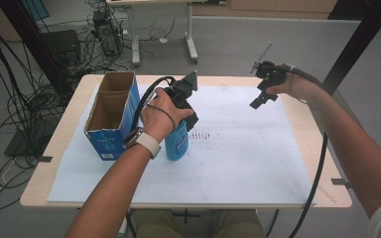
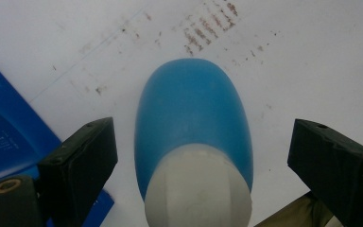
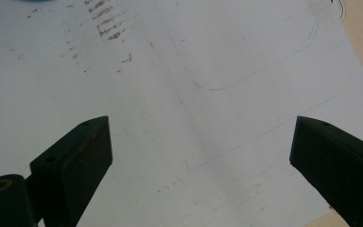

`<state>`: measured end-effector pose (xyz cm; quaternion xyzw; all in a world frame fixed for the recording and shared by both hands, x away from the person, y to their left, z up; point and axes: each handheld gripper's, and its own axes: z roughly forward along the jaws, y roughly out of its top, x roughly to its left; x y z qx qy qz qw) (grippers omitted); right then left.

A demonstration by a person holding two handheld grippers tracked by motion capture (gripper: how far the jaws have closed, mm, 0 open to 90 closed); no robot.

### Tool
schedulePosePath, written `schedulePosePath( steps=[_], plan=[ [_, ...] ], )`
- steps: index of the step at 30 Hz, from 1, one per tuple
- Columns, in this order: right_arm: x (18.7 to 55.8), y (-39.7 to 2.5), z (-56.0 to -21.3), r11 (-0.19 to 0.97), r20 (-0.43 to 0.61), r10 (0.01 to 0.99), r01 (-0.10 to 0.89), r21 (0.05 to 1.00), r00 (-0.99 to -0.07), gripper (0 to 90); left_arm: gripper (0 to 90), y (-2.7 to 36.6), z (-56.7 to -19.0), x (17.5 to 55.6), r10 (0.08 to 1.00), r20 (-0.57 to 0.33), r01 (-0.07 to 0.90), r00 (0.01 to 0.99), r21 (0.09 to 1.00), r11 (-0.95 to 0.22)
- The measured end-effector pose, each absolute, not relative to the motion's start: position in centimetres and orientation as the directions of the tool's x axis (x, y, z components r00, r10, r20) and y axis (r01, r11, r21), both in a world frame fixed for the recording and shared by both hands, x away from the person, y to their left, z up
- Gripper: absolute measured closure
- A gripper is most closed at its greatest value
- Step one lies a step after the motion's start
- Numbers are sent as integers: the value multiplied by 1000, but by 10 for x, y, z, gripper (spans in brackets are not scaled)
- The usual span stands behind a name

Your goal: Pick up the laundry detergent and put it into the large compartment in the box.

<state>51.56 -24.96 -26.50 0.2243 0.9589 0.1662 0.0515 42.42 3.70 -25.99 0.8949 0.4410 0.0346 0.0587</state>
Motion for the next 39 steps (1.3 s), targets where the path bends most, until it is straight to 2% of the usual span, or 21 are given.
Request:
schedulePosePath(
  steps=[39],
  plan=[
    [515, -248, -266, 846, -20, 446, 414, 336, -895, 65, 96, 37, -267, 423, 792, 10, 783, 611, 145, -605]
  ],
)
